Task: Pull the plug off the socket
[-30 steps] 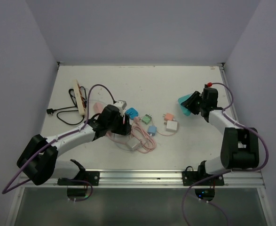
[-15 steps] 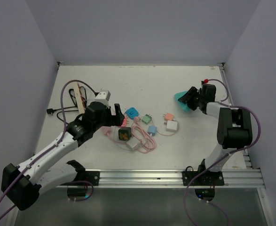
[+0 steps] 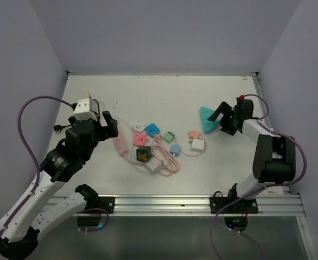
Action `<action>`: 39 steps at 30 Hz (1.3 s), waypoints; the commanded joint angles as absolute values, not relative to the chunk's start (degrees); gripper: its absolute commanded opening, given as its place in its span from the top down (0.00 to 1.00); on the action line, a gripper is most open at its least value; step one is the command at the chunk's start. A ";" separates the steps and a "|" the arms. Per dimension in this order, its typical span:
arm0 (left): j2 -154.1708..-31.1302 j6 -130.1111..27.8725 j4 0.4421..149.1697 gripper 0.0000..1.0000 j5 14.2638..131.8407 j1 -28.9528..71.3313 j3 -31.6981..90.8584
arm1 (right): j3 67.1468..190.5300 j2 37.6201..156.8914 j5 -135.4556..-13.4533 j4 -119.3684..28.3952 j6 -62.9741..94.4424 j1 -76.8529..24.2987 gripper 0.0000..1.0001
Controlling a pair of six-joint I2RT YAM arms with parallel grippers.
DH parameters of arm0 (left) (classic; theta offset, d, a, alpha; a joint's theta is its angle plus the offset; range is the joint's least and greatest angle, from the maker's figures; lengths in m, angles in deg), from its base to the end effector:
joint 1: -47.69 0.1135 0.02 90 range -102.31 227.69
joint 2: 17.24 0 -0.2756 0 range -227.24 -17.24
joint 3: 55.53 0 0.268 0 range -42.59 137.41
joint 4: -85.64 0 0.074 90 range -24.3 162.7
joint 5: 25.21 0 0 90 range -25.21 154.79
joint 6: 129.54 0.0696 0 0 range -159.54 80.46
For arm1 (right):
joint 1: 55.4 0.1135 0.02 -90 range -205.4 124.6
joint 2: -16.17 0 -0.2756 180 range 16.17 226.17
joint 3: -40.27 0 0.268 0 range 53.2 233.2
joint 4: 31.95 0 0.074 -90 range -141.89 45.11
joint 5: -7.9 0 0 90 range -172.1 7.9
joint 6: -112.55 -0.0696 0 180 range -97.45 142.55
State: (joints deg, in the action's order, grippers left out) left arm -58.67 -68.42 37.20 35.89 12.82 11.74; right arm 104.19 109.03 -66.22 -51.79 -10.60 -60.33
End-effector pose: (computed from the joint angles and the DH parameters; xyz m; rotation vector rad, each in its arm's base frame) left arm 0.1662 -0.0748 0.3608 -0.2261 1.9087 -0.2526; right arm 0.3615 -0.0121 0.1531 0.6785 2.3605 0.5566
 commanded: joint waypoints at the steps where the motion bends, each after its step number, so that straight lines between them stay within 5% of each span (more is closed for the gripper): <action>1: -57.41 -65.65 32.02 0.00 29.55 13.15 16.46 | 105.76 100.04 -73.11 -62.78 -8.92 -60.59 0.01; 17: -53.64 -55.89 22.61 0.00 15.15 13.06 36.85 | 136.16 70.16 -91.40 -88.22 1.97 -60.59 0.01; 39: -45.90 -49.20 17.77 0.00 4.32 13.06 51.19 | 149.71 66.54 -98.19 -91.30 9.10 -53.38 0.01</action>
